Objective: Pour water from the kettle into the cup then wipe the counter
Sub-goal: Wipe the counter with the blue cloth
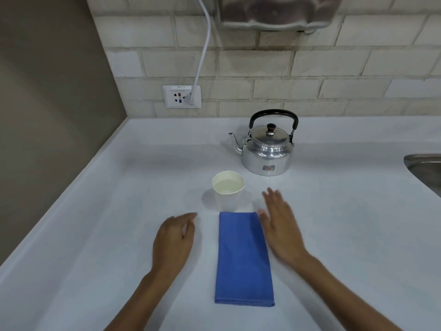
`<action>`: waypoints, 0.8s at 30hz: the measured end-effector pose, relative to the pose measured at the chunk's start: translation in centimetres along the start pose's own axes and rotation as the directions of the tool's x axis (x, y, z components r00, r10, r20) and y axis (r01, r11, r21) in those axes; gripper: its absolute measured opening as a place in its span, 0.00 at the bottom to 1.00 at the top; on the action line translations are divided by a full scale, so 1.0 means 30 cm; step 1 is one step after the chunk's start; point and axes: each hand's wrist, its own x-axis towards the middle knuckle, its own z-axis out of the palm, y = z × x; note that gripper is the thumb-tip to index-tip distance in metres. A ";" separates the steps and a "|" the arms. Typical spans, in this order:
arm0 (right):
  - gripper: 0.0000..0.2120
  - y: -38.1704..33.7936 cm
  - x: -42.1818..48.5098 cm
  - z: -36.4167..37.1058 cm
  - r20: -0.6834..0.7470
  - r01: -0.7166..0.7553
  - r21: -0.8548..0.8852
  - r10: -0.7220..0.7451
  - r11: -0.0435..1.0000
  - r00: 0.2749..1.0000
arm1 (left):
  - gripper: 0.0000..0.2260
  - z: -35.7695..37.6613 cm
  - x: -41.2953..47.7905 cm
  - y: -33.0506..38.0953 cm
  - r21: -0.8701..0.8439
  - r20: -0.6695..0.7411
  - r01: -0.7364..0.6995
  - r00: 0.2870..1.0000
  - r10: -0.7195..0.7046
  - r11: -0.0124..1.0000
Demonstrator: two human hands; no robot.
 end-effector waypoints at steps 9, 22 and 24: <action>0.25 0.160 0.134 0.023 0.113 -0.126 -0.340 0.173 0.932 0.978 | 0.22 0.174 -0.156 0.246 0.189 0.346 -0.352 0.898 0.274 0.917; 0.26 0.178 0.130 0.040 0.085 -0.114 -0.389 0.159 0.914 0.984 | 0.25 0.026 -0.177 0.035 0.314 0.482 -0.399 0.849 0.218 0.862; 0.26 0.174 0.130 0.045 0.085 -0.112 -0.397 0.158 0.911 0.984 | 0.28 -0.012 -0.119 -0.025 0.356 0.447 -0.375 0.873 0.196 0.856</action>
